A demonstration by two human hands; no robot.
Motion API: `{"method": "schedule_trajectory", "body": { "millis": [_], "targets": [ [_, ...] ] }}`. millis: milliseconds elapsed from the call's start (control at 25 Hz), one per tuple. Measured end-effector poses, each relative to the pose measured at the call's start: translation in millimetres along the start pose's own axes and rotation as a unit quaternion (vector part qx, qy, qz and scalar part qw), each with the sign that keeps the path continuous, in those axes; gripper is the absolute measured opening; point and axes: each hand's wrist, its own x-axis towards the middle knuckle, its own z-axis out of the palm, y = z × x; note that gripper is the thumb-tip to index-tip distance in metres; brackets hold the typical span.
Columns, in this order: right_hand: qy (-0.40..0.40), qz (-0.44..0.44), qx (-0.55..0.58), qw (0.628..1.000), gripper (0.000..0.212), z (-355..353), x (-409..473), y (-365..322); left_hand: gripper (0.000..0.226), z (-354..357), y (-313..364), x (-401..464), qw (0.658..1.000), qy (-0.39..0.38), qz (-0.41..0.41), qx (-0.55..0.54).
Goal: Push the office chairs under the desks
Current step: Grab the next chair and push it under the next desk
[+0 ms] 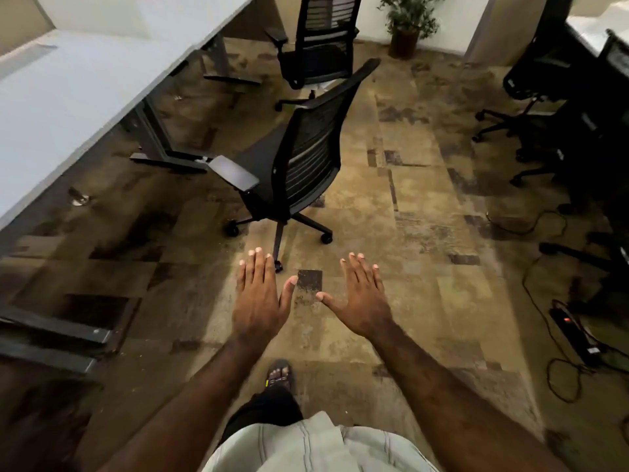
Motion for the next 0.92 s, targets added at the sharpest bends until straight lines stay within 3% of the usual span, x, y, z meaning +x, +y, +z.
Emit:
{"method": "schedule_trajectory", "body": {
  "millis": [280,520,920],
  "targets": [
    [0.048,0.087,0.022,0.995,0.113,-14,38,77,0.082,33,70,89,0.994,-0.035,0.1,-0.014],
    [0.055,0.132,0.04,0.989,0.116,-37,133,127,0.083,48,102,207,0.992,-0.051,0.11,-0.035],
    [0.095,0.099,0.038,0.99,0.107,-94,288,171,0.086,44,140,364,0.982,0.034,0.182,-0.032]
  ]
}}
